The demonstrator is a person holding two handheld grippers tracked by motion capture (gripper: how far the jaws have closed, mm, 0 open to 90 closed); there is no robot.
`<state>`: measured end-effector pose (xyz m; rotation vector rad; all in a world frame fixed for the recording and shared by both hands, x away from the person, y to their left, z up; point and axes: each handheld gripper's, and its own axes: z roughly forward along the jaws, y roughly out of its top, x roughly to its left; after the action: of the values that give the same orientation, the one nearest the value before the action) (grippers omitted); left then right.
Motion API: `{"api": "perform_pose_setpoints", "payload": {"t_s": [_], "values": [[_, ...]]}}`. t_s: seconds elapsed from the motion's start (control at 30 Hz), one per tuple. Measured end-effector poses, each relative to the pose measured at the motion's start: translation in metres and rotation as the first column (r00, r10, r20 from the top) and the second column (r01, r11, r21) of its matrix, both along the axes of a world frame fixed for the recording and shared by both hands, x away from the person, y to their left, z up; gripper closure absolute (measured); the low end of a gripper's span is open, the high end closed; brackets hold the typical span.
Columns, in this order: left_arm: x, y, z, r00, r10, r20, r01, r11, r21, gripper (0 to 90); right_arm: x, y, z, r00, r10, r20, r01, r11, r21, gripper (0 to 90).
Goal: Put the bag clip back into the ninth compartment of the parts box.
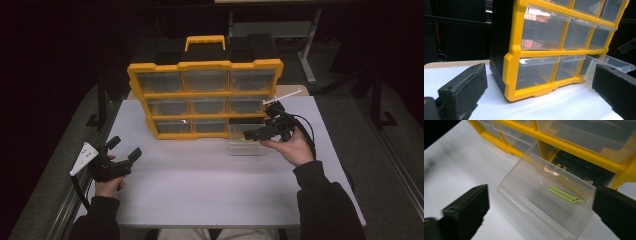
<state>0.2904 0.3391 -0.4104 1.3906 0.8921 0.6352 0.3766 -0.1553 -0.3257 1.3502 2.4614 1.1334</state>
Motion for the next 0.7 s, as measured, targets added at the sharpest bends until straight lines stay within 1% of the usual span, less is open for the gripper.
{"api": "perform_pose_setpoints", "payload": {"t_s": [0.27, 0.37, 0.43, 0.7], "values": [[-0.001, 0.0, 0.0, 1.0, -0.004, 0.0, 0.004, 1.0, 0.003, 0.0, -0.007, -0.005, -0.002, 0.9993, 0.007, 0.037, -0.008, 0.9996, 0.025, 0.0], [-0.001, 0.0, -0.001, 1.0, -0.005, -0.004, 0.005, 1.0, 0.001, 0.0, -0.01, -0.009, -0.004, 0.9988, 0.008, 0.049, -0.01, 0.9987, 0.05, 0.0], [-0.001, -0.001, -0.001, 1.0, -0.006, -0.003, 0.006, 1.0, 0.001, 0.0, -0.012, -0.011, -0.005, 0.9977, -0.001, 0.068, -0.003, 0.998, 0.064, 0.0], [-0.003, 0.0, -0.001, 1.0, -0.002, -0.005, 0.002, 1.0, 0.003, 0.0, -0.019, -0.024, -0.015, 0.993, -0.031, 0.114, 0.02, 0.9954, 0.094, 0.0]]}}
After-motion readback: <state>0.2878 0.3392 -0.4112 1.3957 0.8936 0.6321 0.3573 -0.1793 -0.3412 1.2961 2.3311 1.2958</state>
